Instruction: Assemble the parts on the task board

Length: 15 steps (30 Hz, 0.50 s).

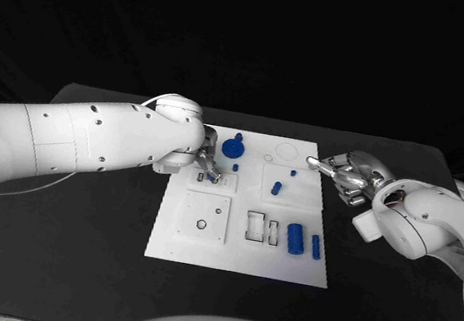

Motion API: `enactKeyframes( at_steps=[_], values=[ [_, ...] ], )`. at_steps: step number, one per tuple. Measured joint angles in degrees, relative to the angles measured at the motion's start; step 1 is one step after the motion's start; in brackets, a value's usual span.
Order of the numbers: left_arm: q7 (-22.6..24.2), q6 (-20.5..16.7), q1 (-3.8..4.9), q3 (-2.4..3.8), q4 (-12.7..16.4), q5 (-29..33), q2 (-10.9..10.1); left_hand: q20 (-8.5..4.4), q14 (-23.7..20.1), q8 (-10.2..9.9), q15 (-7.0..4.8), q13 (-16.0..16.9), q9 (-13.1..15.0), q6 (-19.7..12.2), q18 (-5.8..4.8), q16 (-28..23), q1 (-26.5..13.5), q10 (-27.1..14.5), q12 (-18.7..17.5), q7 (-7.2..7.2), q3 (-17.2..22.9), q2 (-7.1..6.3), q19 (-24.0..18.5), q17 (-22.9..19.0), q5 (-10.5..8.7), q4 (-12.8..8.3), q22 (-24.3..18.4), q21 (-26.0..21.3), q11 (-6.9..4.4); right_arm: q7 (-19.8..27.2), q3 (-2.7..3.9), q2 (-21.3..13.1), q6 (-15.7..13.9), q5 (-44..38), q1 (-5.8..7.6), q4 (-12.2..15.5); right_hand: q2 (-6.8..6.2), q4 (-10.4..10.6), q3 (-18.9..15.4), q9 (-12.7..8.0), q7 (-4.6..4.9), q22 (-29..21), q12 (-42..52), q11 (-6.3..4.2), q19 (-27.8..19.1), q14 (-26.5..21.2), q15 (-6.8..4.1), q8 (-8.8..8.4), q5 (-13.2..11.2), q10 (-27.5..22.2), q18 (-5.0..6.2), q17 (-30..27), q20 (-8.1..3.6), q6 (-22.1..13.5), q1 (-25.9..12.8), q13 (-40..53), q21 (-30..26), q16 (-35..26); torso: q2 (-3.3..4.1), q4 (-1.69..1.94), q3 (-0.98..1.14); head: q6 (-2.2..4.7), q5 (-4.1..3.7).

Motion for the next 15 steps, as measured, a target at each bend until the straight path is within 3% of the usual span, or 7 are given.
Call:
enactKeyframes(
  at_steps=[15],
  values=[
    [-0.4,-0.5,-0.13,0.00,-0.7,-0.8,0.6,0.00,0.0,-0.2,0.00,0.0,0.3,0.0,-0.01,0.0,-0.3,0.0,0.0,0.00,0.3,0.30,0.0,0.0,-2.61,0.0,0.0,0.0,0.00,0.0,0.00,0.0,0.0,0.0,-0.03,0.0,0.00,0.0,0.0,0.0,0.00,0.0,0.0,0.00,0.0,0.0,0.00,0.00,0.0,0.0,0.00,0.0,0.00,0.0,0.0,0.0,0.0,0.0,0.02,-0.01,0.00,-0.08,0.14]
  ],
)
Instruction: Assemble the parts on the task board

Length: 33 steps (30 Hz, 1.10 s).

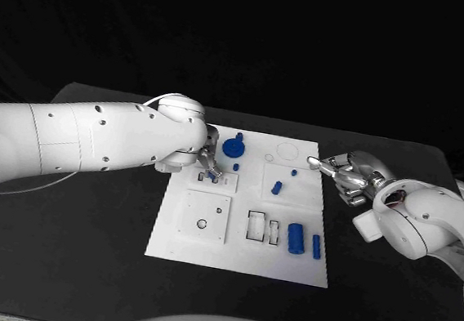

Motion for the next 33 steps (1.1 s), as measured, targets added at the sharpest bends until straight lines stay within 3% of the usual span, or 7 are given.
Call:
enactKeyframes(
  at_steps=[33],
  values=[
    [0.9,-0.5,-0.64,-0.03,-1.0,-0.2,0.6,0.00,0.0,-0.2,0.00,0.0,0.1,0.0,0.00,0.0,-0.2,0.0,0.0,0.00,0.3,0.23,0.0,0.0,-0.48,0.0,0.0,0.0,0.00,0.0,0.00,-0.1,0.0,0.0,-0.01,0.0,0.30,0.0,0.0,0.0,0.00,0.0,0.0,0.00,0.0,0.0,0.00,0.00,0.2,0.0,0.00,0.0,0.00,0.0,0.3,0.0,0.0,0.0,0.01,0.12,-0.01,-0.42,-0.27]
  ],
)
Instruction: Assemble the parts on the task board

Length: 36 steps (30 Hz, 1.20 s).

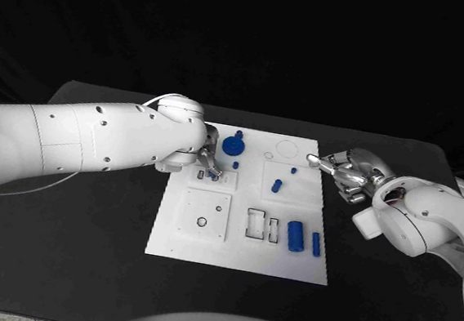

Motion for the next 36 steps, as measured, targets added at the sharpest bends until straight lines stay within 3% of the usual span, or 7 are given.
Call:
enactKeyframes(
  at_steps=[6,19,36],
  values=[
    [0.1,0.0,0.00,-0.04,0.0,0.0,0.0,0.00,0.0,0.0,0.00,0.0,0.0,0.0,0.00,0.0,0.0,0.0,0.0,0.00,0.0,0.00,0.0,0.0,0.00,0.0,0.0,0.0,0.00,0.0,0.00,0.1,0.0,0.0,0.00,0.1,0.00,0.0,0.0,0.0,0.00,0.0,0.0,0.00,0.0,0.0,0.00,0.00,0.0,0.0,0.00,0.0,0.00,0.0,0.0,0.0,0.0,0.0,0.01,-0.10,0.01,-0.12,0.29],
    [0.4,0.1,-0.07,-0.09,0.0,0.1,0.2,0.00,0.0,0.0,0.00,0.0,0.0,0.0,0.00,0.0,0.0,0.0,0.0,0.00,0.0,0.00,0.0,0.0,0.00,0.0,0.0,0.0,0.00,0.0,0.00,-0.1,0.0,0.0,-0.01,0.1,0.00,0.0,0.0,0.0,0.00,0.0,0.0,0.00,0.0,0.0,0.00,0.00,0.0,0.0,0.00,0.0,0.00,0.0,0.0,0.0,0.0,0.0,0.03,-0.01,0.01,-0.49,0.13],
    [0.6,0.6,-0.17,-0.13,-0.4,0.3,0.5,0.00,0.0,-0.2,0.00,0.0,0.0,-0.2,0.00,0.0,0.0,0.0,0.0,0.20,0.0,0.00,0.0,0.0,-0.23,0.0,0.0,0.0,0.00,0.0,0.00,0.1,0.0,0.0,-0.01,0.0,0.00,0.0,0.0,0.0,0.00,0.0,0.0,0.00,0.0,0.0,0.00,0.00,0.0,0.0,0.00,0.0,0.00,0.0,0.0,0.0,0.0,0.0,-0.03,-0.06,0.02,-0.06,0.03]
  ],
)
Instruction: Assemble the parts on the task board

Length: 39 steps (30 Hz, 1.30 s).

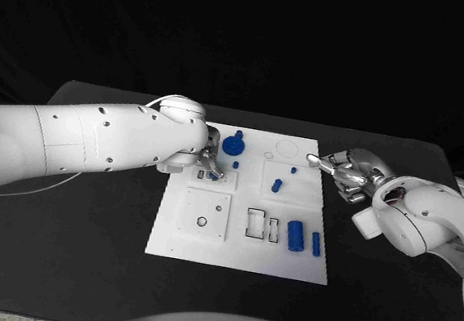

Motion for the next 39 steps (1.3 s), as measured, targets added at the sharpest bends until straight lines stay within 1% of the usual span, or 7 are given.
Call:
enactKeyframes(
  at_steps=[1,15,26,39],
  values=[
    [0.0,0.0,0.00,0.00,0.0,0.0,0.0,0.00,0.0,0.0,0.00,0.0,0.0,0.0,0.00,0.0,0.0,0.0,0.0,0.00,0.0,0.00,0.0,0.0,-0.28,0.0,0.0,0.0,0.00,0.0,0.00,0.0,0.0,0.0,0.00,0.0,0.00,0.0,0.0,0.0,0.00,0.0,0.0,0.00,0.0,0.0,0.00,0.00,0.0,0.0,0.00,0.0,0.00,0.0,0.0,0.0,0.0,0.0,0.00,-0.01,0.00,0.01,0.00],
    [0.0,0.4,-0.01,-0.05,0.0,0.2,0.0,0.00,0.0,0.0,0.00,0.0,0.1,0.0,0.00,0.0,0.0,0.0,0.0,0.00,0.0,0.00,0.0,0.0,-0.28,0.0,0.0,0.0,0.00,0.0,0.00,0.1,0.0,0.0,-0.09,-0.1,0.00,0.0,0.0,0.0,0.00,0.0,0.0,0.00,0.0,0.0,0.00,0.00,0.0,0.0,0.00,0.0,0.00,0.0,0.0,0.0,0.0,0.0,0.03,0.06,-0.01,0.04,-0.07],
    [0.6,0.1,-0.02,-0.08,0.2,0.2,-0.3,0.00,0.0,0.0,0.00,0.0,0.2,0.0,0.00,0.0,0.0,0.0,0.0,0.00,0.4,0.00,0.0,0.0,-0.51,-0.1,0.0,0.0,0.00,0.0,0.00,0.1,0.0,0.0,-0.14,-0.2,0.00,0.0,0.0,0.0,0.00,0.0,0.0,0.00,0.0,0.0,0.00,0.00,0.0,0.0,0.00,0.0,0.00,0.0,0.0,0.0,0.0,0.0,0.07,0.03,-0.03,0.14,-0.03],
    [0.9,0.1,-0.03,-0.07,0.1,0.4,-0.4,0.00,0.0,0.0,0.00,0.0,0.2,0.0,0.00,0.0,0.0,0.0,0.0,0.00,0.4,0.00,0.0,0.0,-0.51,-0.1,0.0,0.0,0.00,0.0,0.00,0.1,0.0,0.0,-0.16,-0.2,0.00,0.0,0.0,0.0,0.00,0.0,0.0,0.00,0.0,0.0,0.00,0.00,0.0,0.0,0.00,0.0,0.00,0.0,0.0,0.0,0.0,0.0,0.07,0.03,-0.03,-0.02,-0.11]
  ],
)
